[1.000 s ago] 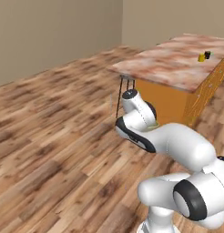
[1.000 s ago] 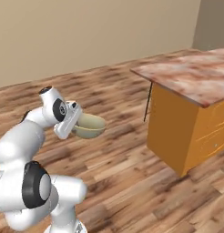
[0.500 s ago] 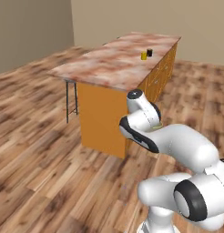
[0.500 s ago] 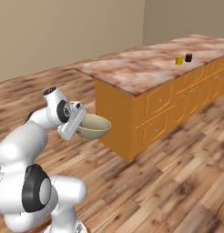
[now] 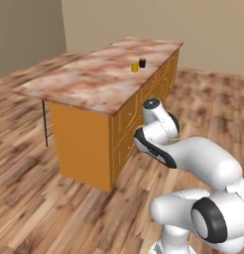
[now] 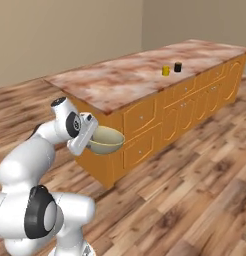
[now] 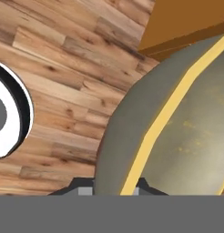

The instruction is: Clear the mugs and bowl far away from the sink.

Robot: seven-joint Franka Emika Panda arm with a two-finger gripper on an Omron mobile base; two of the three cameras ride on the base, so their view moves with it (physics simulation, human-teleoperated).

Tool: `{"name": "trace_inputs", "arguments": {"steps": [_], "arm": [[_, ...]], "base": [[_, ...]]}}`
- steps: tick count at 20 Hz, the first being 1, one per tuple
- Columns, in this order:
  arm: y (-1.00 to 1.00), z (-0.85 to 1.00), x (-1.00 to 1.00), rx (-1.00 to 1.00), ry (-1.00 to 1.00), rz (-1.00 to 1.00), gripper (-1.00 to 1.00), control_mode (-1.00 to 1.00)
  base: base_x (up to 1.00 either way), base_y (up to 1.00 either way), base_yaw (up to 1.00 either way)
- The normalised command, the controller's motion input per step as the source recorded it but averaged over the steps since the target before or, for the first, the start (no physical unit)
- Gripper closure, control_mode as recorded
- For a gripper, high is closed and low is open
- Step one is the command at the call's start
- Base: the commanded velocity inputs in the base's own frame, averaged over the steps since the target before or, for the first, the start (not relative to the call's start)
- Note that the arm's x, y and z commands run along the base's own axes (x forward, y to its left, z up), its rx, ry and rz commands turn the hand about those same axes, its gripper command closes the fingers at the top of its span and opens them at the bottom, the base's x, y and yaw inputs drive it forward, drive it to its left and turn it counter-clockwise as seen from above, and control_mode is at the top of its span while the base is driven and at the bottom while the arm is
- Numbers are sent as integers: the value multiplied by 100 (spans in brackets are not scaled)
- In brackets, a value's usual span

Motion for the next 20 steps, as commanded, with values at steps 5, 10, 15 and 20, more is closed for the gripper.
{"name": "trace_inputs", "arguments": {"steps": [5,10,15,20], "arm": [[0,0,0,0,0,0,100,100],[0,0,0,0,0,0,100,100],[0,0,0,0,0,0,100,100],[0,0,0,0,0,0,100,100]], "base": [[100,-100,6],[100,-100,19],[100,-100,26],[89,-100,39]]}}
